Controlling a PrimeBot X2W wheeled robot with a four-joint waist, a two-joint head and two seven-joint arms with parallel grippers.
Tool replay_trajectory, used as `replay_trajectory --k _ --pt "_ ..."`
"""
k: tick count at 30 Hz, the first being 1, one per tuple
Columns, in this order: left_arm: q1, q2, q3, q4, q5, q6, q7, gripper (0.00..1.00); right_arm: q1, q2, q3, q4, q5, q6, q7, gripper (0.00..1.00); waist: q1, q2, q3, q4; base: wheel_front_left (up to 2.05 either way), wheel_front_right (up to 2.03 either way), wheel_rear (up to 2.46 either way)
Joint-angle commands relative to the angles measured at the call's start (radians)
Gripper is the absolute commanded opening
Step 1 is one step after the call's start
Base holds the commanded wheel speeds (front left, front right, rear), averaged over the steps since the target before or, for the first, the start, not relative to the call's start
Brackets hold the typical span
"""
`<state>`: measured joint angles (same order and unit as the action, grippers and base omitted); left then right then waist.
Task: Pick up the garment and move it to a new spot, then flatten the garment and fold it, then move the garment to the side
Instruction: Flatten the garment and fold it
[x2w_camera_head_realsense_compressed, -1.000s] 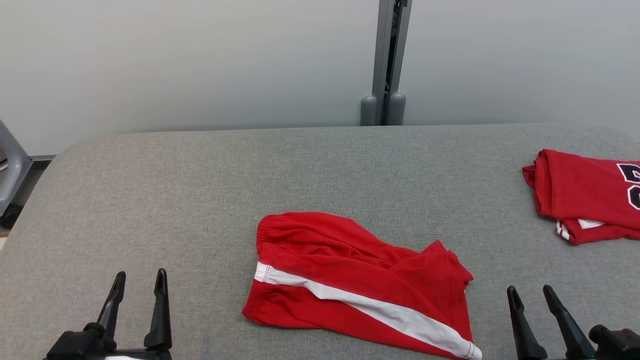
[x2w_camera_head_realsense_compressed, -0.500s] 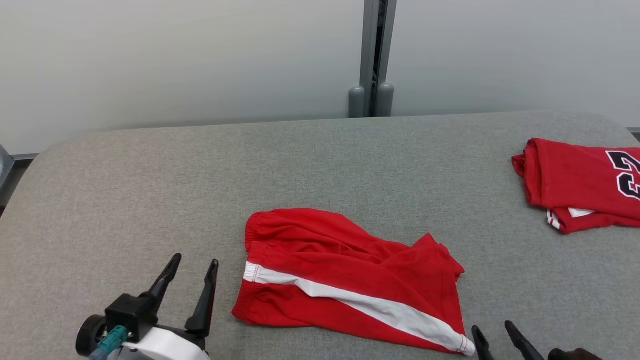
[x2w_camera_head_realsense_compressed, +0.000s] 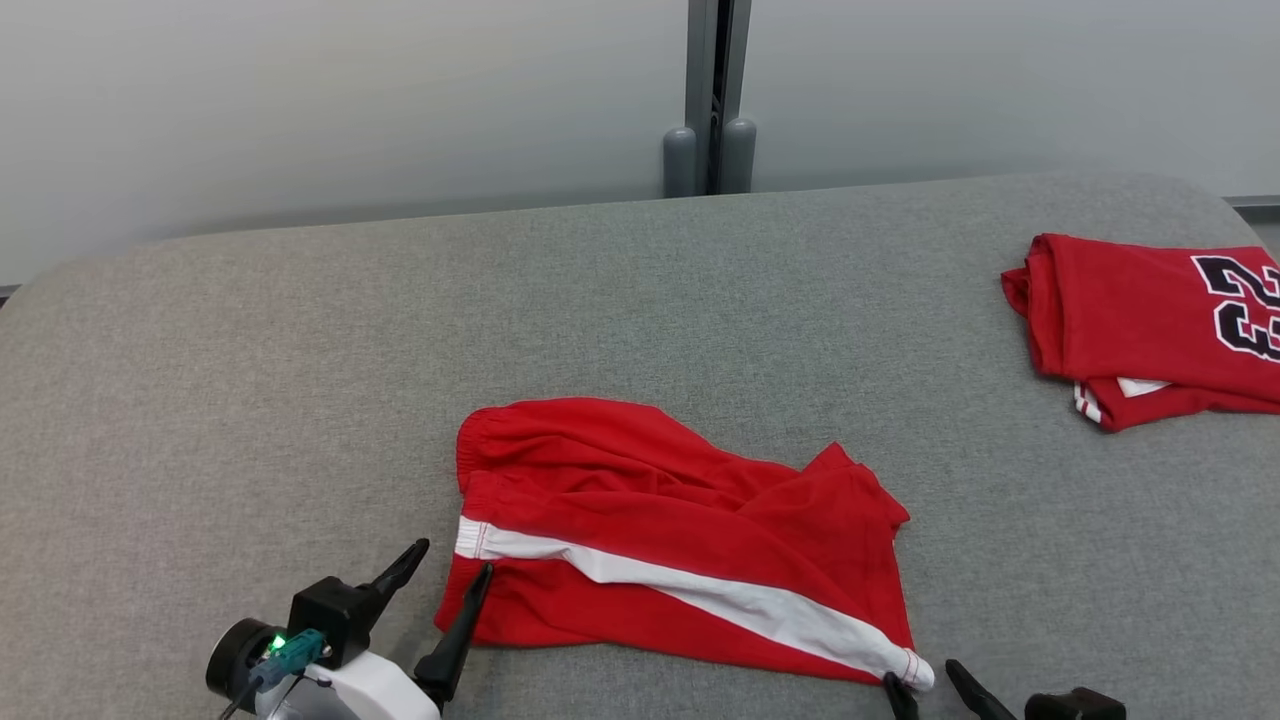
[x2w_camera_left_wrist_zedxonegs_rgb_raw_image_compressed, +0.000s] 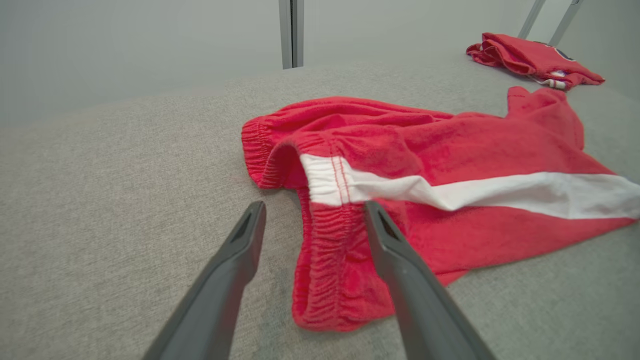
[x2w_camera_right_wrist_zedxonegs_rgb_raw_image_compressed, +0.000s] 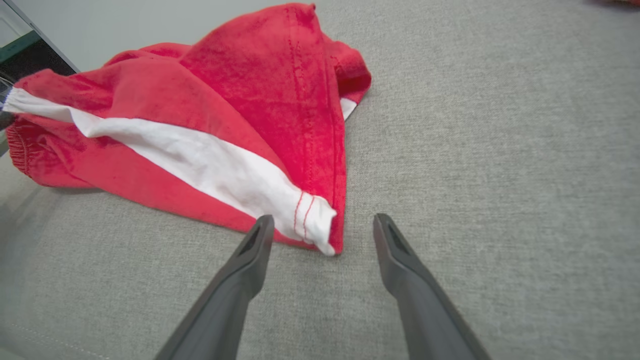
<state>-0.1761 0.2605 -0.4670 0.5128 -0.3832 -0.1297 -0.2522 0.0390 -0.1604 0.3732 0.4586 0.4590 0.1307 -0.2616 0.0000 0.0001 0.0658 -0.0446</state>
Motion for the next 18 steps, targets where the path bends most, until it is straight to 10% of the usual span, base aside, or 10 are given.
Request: replay_trajectory --k 1,13,14,15,16,18 --pt "-0.034 0.007 -0.019 0.023 -0.02 0.0 -0.006 1.0 -0.02 -0.005 0.015 0.007 0.01 0.0 -0.005 1.0 0.0 -0.0001 0.005 -0.001 0.0 0.0 0.0" --pt "-0.149 0.014 -0.142 0.111 -0.118 0.0 -0.014 0.96 -0.063 0.006 0.081 0.022 0.045 0.0 -0.005 0.92 0.0 -0.0001 0.027 -0.004 0.0 0.0 0.0" --pt "-0.15 0.014 -0.148 0.11 -0.125 0.0 -0.014 0.49 -0.067 0.007 0.084 0.018 0.046 0.0 -0.005 0.39 0.0 -0.0001 0.027 -0.004 0.0 0.0 0.0" --pt "-0.153 0.016 -0.148 0.108 -0.134 0.0 -0.014 0.21 -0.073 0.007 0.085 0.017 0.047 0.0 -0.005 0.07 0.0 -0.0001 0.028 -0.004 0.0 0.0 0.0" --pt "-0.151 0.017 -0.149 0.11 -0.143 0.0 -0.014 0.0 -0.074 0.01 0.088 0.023 0.053 0.0 -0.005 0.0 0.0 -0.0001 0.028 -0.004 0.0 0.0 0.0" --pt "-0.147 0.017 -0.153 0.114 -0.15 0.0 -0.014 0.0 -0.074 0.012 0.092 0.033 0.057 0.0 -0.005 0.0 0.0 -0.0001 0.028 -0.004 0.0 0.0 0.0"
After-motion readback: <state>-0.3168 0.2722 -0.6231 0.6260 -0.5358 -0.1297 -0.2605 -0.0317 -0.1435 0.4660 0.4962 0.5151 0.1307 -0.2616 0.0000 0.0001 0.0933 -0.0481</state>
